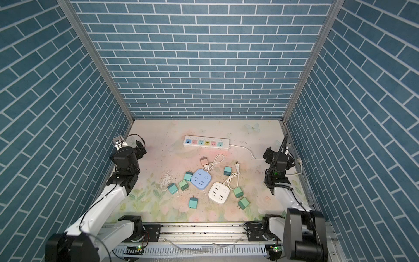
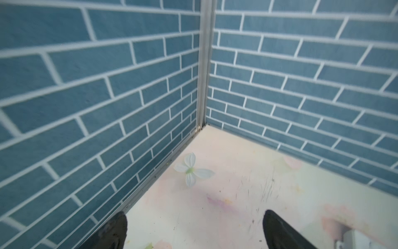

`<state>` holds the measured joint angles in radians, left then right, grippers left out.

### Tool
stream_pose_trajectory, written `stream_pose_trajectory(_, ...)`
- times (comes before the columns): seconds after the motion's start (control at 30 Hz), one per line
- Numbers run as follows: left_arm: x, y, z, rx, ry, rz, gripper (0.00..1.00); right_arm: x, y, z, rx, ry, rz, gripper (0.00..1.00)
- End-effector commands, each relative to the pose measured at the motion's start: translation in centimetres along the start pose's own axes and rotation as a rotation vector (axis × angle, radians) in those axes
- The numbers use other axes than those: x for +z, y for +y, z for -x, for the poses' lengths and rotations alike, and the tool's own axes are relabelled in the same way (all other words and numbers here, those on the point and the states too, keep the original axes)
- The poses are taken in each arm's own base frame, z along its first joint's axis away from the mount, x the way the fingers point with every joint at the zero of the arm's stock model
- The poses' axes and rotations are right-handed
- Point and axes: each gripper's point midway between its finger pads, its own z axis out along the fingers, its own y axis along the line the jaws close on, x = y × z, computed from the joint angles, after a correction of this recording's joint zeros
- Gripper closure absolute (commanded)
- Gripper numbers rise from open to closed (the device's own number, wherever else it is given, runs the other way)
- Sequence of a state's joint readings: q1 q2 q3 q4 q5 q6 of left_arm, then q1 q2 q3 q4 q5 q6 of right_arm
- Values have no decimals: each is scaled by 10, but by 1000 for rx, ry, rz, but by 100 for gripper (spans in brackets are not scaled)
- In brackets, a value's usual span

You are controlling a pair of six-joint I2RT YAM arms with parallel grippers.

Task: Insert plugs into power strip
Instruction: Move the power cord to the center of the table.

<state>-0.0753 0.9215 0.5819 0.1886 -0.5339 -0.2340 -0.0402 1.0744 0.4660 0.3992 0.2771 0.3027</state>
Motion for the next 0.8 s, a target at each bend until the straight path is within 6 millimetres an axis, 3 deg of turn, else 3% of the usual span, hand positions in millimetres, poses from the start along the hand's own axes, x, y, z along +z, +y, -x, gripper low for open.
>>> stream_pose_trajectory(0.0,-13,9,-50,59,174,-23,1,-27,14,7,89,141,70,1)
stream_pose_trajectory(0.1,-20,-10,-46,45,209,-130,0,-55,29,13,229,212,160,1)
stream_pose_trajectory(0.23,-30,-23,-32,18,280,-201,0,-89,68,7,351,272,441,1)
stream_pose_trajectory(0.27,-36,-33,-19,6,264,-257,0,-97,76,5,368,283,498,1)
stream_pose_trajectory(0.33,-46,-51,-14,-14,243,-384,1,-107,83,-2,422,314,558,1)
stream_pose_trajectory(0.47,-58,-59,-37,-64,338,-459,0,-121,103,-32,463,502,637,1)
stream_pose_trajectory(0.57,-68,-61,-53,-84,404,-498,0,-132,114,-66,357,640,594,1)
stream_pose_trajectory(0.77,-86,-54,-88,-67,505,-527,0,-149,123,-117,177,722,486,12)
